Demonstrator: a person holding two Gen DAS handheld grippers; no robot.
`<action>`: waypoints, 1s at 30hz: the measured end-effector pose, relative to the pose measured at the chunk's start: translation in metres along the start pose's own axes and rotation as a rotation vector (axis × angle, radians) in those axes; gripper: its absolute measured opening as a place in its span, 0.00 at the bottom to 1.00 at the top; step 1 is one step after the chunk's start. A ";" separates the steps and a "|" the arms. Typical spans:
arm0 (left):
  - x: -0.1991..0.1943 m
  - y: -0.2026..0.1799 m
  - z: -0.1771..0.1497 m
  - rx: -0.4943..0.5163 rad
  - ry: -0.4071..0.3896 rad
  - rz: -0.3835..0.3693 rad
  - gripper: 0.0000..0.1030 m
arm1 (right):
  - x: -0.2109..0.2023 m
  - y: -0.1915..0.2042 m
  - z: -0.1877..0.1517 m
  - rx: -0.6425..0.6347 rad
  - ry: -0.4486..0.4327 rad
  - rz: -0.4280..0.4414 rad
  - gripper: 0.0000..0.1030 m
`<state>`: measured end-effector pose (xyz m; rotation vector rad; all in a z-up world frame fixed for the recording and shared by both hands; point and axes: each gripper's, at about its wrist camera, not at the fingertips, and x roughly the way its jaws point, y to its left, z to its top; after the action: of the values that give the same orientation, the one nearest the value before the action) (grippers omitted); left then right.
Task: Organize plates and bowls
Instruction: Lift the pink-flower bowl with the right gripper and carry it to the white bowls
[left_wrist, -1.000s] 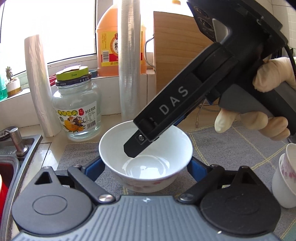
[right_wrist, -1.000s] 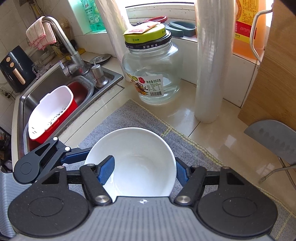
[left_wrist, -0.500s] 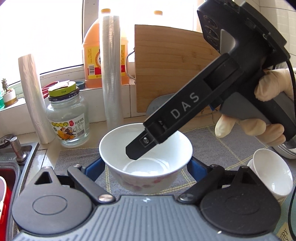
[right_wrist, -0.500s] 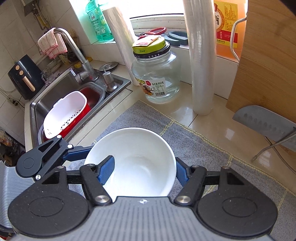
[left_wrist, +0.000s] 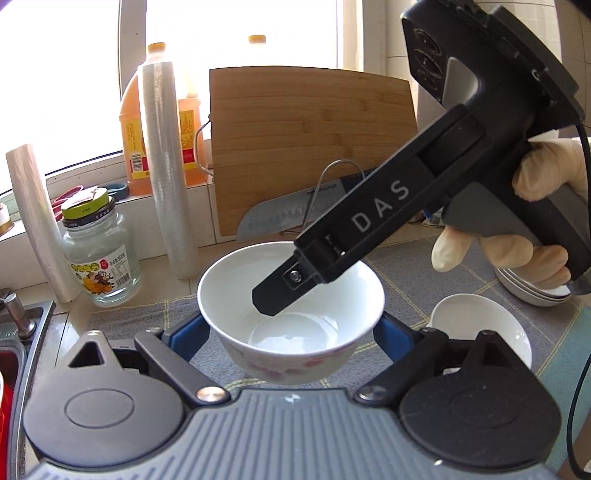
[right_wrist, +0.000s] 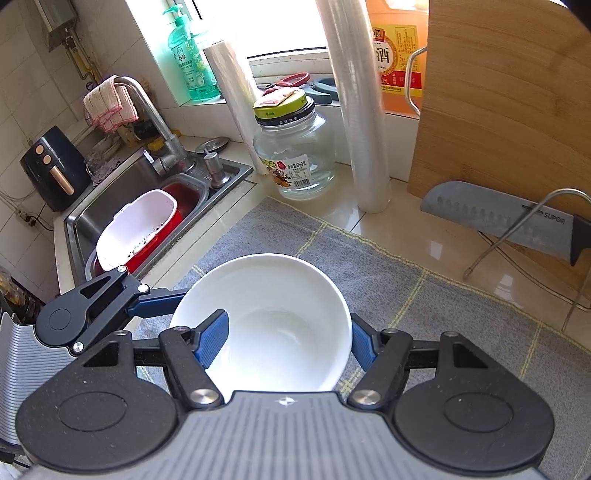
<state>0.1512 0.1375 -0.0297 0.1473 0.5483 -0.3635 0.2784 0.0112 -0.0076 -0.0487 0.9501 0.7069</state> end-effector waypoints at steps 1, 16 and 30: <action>-0.001 -0.004 0.001 0.001 -0.001 -0.006 0.92 | -0.004 -0.001 -0.003 0.001 -0.004 -0.004 0.72; -0.017 -0.066 0.009 0.067 -0.020 -0.068 0.92 | -0.066 -0.014 -0.048 0.027 -0.051 -0.075 0.72; -0.006 -0.105 0.004 0.104 0.016 -0.161 0.92 | -0.095 -0.031 -0.083 0.082 -0.041 -0.137 0.72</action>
<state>0.1091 0.0408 -0.0274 0.2067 0.5589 -0.5487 0.2001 -0.0911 0.0067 -0.0264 0.9268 0.5404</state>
